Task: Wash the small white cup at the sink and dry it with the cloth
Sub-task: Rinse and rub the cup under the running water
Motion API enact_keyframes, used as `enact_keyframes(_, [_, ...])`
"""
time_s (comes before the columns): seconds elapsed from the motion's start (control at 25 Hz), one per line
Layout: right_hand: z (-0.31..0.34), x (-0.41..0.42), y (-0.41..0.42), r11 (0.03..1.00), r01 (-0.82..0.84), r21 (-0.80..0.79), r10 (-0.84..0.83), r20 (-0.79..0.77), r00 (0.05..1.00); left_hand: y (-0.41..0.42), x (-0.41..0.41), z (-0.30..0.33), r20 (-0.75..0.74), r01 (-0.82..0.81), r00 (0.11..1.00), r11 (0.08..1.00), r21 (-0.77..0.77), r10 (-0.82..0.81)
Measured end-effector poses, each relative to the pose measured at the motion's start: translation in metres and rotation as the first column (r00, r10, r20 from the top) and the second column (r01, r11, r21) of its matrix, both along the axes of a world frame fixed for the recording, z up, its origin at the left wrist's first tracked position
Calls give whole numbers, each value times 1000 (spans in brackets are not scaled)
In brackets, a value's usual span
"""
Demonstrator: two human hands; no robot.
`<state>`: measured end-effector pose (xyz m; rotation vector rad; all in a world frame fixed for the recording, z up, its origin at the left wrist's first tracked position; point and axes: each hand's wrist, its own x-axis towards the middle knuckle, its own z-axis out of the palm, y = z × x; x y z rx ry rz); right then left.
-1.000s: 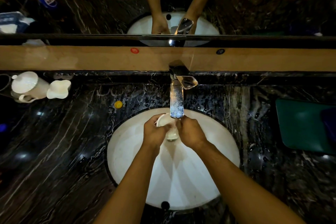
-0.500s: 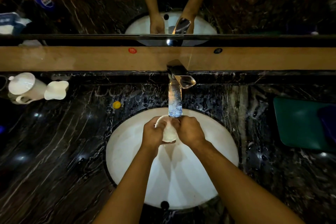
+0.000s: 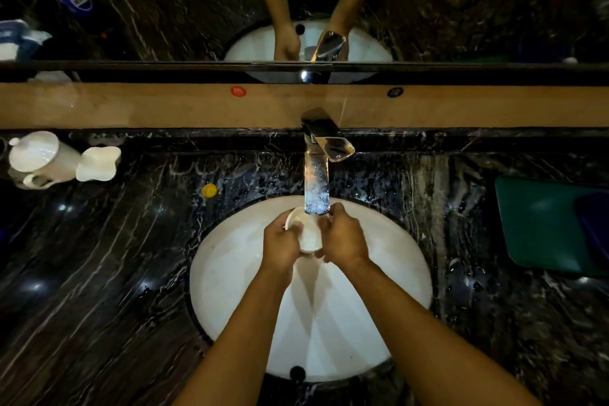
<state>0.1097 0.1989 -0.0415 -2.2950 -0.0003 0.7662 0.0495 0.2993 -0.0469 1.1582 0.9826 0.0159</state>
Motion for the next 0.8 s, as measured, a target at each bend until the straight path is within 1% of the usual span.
enact_keyframes(0.04, [0, 5, -4, 983, -104, -152, 115, 64, 991, 1, -1, 1, 3, 51, 999, 998, 27, -51])
enact_keyframes(0.08, [-1, 9, -7, 947, -190, -258, 219, 87, 972, 4, -3, 1, 3, 99, 995, 992, 78, -100])
enact_keyframes(0.12, [-1, 11, -9, 918, -248, -308, 286, 86, 954, 6, -4, 0, -1, 148, 989, 979, 140, -149])
enact_keyframes(0.16, [0, 11, -10, 906, -286, -312, 325, 77, 943, 7, -5, -2, -7, 183, 983, 964, 191, -185])
enact_keyframes(0.24, [2, 7, -11, 920, -326, -219, 347, 67, 935, 9, -6, -5, -17, 201, 979, 949, 242, -203])
enact_keyframes(0.36, [2, -5, -12, 934, -355, -38, 356, 31, 934, 9, -5, -9, -6, 129, 991, 969, 213, -130])
enact_keyframes(0.4, [1, -8, -12, 935, -355, 3, 355, 2, 935, 8, -5, -10, -12, 75, 997, 978, 193, -74])
enact_keyframes(0.48, [-4, -12, -12, 956, -287, 66, 290, -45, 956, 6, -4, -11, -41, -48, 998, 990, 132, 54])
enact_keyframes(0.56, [-6, -14, -8, 985, -132, 114, 144, -101, 984, 3, -6, -13, -33, -117, 992, 992, 48, 119])
enact_keyframes(0.64, [-6, -14, -3, 985, 39, 165, -9, -180, 984, 0, -7, -14, -2, -95, 995, 995, 32, 95])
enact_keyframes(0.68, [-5, -13, -2, 984, 80, 159, -48, -195, 980, -2, -8, -13, 14, -65, 998, 997, 51, 64])
enact_keyframes(0.72, [-4, -11, -3, 988, 85, 128, -60, -189, 980, -3, -8, -12, 31, -36, 999, 997, 73, 34])
enact_keyframes(0.8, [-1, -6, -6, 1000, -8, -15, 7, -97, 995, -2, -7, -10, 41, -3, 999, 994, 109, -1])
